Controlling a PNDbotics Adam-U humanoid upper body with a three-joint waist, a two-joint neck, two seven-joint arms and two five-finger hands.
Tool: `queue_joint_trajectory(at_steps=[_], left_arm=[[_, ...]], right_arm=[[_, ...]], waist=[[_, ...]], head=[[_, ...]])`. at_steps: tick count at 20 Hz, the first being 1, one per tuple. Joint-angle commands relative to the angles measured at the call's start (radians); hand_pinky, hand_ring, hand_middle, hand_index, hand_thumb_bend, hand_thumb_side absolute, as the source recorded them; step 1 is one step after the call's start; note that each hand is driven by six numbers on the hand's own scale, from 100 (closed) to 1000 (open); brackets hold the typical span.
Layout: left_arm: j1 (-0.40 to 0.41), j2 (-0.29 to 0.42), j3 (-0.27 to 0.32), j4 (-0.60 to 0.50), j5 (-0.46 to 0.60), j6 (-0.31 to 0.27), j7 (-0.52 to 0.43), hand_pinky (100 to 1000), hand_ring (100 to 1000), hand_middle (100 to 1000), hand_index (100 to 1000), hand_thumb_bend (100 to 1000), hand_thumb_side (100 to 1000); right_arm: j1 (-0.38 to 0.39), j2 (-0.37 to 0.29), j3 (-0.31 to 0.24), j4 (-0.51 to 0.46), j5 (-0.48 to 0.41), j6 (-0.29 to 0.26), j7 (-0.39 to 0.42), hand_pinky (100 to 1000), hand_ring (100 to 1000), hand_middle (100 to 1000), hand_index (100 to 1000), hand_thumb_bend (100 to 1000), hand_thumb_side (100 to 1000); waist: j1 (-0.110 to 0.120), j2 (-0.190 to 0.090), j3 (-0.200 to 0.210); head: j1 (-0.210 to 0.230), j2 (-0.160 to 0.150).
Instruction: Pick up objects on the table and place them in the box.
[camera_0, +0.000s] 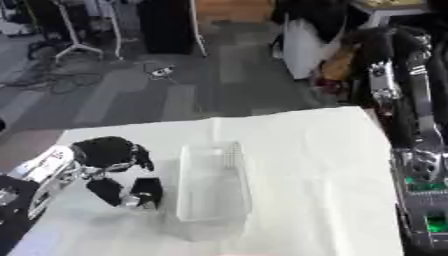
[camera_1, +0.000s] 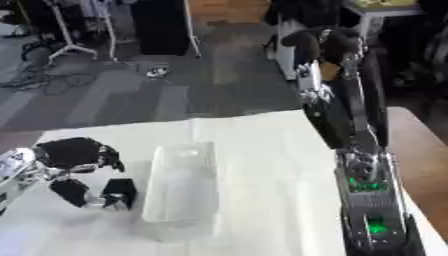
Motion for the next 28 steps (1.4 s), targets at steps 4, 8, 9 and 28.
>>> queue_joint_trajectory(at_steps=[4, 8, 9, 28], left_arm=[[-0.022, 0.005, 0.018, 0.009, -0.04, -0.013, 0.016, 579, 561, 620, 791, 413, 720], [-0.026, -0.004, 0.02, 0.02, -0.081, -0.03, 0.032, 585, 565, 624, 790, 440, 680], [-0.027, -0.006, 0.022, 0.024, -0.09, -0.035, 0.036, 589, 567, 625, 789, 457, 671], [-0.039, -0.052, 0.059, 0.119, -0.271, -0.058, 0.176, 569, 528, 559, 743, 415, 610]], right_arm=[[-0.019, 0.004, 0.002, -0.013, -0.002, 0.0, 0.001, 318, 343, 365, 637, 120, 977], [-0.02, 0.005, 0.002, -0.013, -0.002, 0.0, 0.001, 318, 343, 365, 637, 121, 978], [-0.02, 0.005, 0.002, -0.013, -0.002, 0.0, 0.001, 318, 343, 365, 637, 121, 978], [-0.021, 0.01, 0.003, -0.016, -0.002, 0.001, 0.002, 318, 343, 365, 637, 123, 981]], waist=[[-0.002, -0.007, -0.002], [-0.002, -0.007, -0.002], [-0.002, -0.007, -0.003], [-0.005, -0.005, -0.005]], head=[[0.002, -0.011], [0.002, -0.01], [0.002, -0.01], [0.001, -0.007]])
